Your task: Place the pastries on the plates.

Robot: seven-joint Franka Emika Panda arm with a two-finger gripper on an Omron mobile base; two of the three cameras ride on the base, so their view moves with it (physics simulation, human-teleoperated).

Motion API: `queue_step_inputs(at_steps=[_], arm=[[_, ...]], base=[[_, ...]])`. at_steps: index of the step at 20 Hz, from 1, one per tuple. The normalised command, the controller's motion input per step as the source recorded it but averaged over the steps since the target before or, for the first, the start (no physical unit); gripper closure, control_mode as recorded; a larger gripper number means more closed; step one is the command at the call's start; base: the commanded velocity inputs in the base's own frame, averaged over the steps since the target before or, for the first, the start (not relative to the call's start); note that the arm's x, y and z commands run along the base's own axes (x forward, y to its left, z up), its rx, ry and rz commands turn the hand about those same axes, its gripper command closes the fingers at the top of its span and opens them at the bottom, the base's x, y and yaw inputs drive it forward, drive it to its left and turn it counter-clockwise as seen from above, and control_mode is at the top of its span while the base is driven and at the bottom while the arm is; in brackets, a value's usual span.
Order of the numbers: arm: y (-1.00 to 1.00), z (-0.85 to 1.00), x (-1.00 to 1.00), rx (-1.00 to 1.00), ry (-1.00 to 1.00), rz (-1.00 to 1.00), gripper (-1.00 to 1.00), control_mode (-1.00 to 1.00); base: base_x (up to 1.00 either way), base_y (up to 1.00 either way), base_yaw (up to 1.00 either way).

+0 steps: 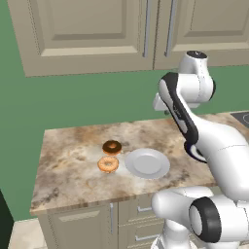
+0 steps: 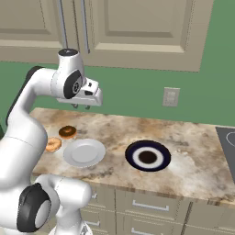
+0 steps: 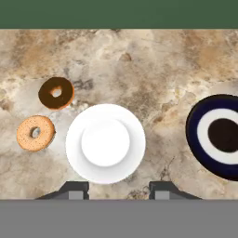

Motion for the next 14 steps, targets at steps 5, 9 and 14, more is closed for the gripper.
queue_step_inputs(at_steps=[5,9,14], arm=[[0.2,-0.03,0.03,-0.02,-0.13,0.0,-1.0,-1.0],[0.4,-0.08,0.0,-0.02,-0.04,0.03,-1.0,-1.0],[0.43,-0.52,-0.02,0.01,0.01,0.04,-1.0,-1.0]], base=[[0.0,0.0,0.0],[0.0,0.0,0.0],[0.0,0.0,0.0]])
